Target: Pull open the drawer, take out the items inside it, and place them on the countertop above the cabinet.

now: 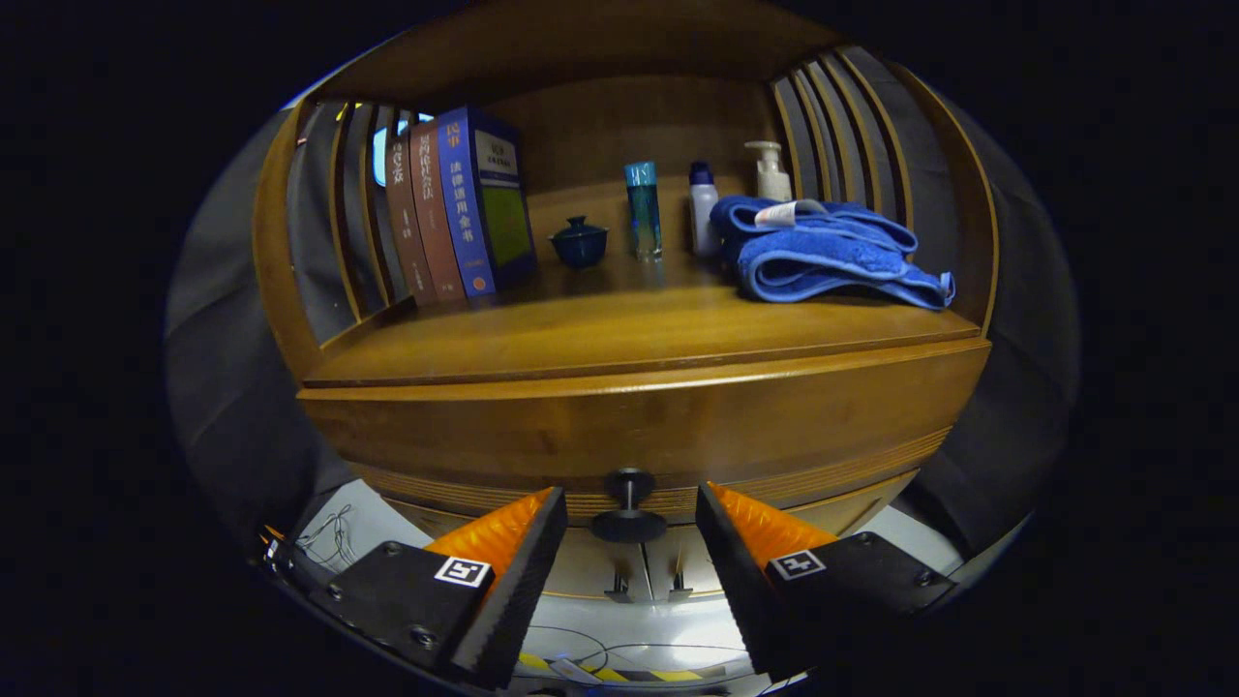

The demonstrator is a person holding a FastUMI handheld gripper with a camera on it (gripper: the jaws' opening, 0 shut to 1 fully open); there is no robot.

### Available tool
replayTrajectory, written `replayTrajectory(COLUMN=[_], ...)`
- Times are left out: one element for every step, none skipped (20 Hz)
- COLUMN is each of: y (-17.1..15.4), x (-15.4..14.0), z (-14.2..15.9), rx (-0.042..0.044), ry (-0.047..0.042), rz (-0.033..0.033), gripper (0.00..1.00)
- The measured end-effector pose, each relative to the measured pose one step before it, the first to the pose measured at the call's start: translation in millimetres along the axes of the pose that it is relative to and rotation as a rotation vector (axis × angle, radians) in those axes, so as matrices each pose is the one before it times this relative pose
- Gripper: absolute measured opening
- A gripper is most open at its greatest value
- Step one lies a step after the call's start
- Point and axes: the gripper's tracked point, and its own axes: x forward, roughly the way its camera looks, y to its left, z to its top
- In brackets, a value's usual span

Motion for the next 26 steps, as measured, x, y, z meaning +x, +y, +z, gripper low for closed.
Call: replayTrajectory(y=[-2.01, -0.47, 1.33, 0.68, 0.22, -2.1, 0.19, 0.25, -0.14, -0.38, -0.04, 0.09, 0.35, -0.51, -0.07, 0.72, -0.11, -0.08, 0.33, 0.02, -0.04, 0.1, 0.14, 0.05, 0.34, 0.67], x=[5.28, 2.52, 1.92, 0.17, 6.25, -6.24, -4.21, 6.17, 0.96, -2.2, 0.59, -0.12, -0.16, 0.13, -1.0, -1.74, -2.86, -4.21, -5.55, -6.17, -6.97, -8.08, -8.49, -8.72, -8.99, -8.51], z=[-3.05, -1.73, -0.8, -3.79, -0.47, 2.36, 1.77, -1.79, -1.67, 0.82, -0.6, -0.02, -0.38, 0.23, -0.49, -1.67, -1.54, -2.64, -3.65, -4.03, -4.02, -5.58, -5.72, -6.14, -5.9, -6.25], rx=[0.00005, 0.0021, 0.0037, -0.00327, 0.00021, -0.00065, -0.00143, -0.00478, -0.0096, -0.00828, -0.00011, 0.00402, 0.00371, 0.00217, 0.00128, -0.00296, -0.00507, -0.00582, -0.00304, -0.0031, -0.00252, -0.00037, 0.00062, 0.00005, -0.00181, -0.00508], ry=[0.0075, 0.00475, 0.00412, 0.01449, -0.01275, -0.00057, 0.0015, 0.00339, 0.00081, 0.00592, 0.0025, 0.00076, 0.00203, 0.00315, 0.00582, 0.00676, 0.00619, 0.0068, 0.00965, 0.00793, 0.00788, 0.00971, 0.00968, 0.0097, 0.00783, 0.00904], rz=[-0.00693, -0.00231, 0.00976, 0.00321, 0.00002, -0.00097, 0.00081, -0.00143, -0.00237, -0.00363, -0.00178, 0.00048, 0.00083, -0.00001, 0.00045, 0.00091, 0.00001, -0.00179, -0.00318, -0.00297, -0.00178, -0.00156, -0.0011, 0.00018, 0.00102, -0.00023], gripper=[0.86, 0.85, 0.85, 0.82, 0.66, 0.51, 0.42, 0.42, 0.32, 0.31, 0.31, 0.31, 0.31, 0.31, 0.31, 0.31, 0.31, 0.31, 0.31, 0.31, 0.31, 0.31, 0.31, 0.31, 0.31, 0.31])
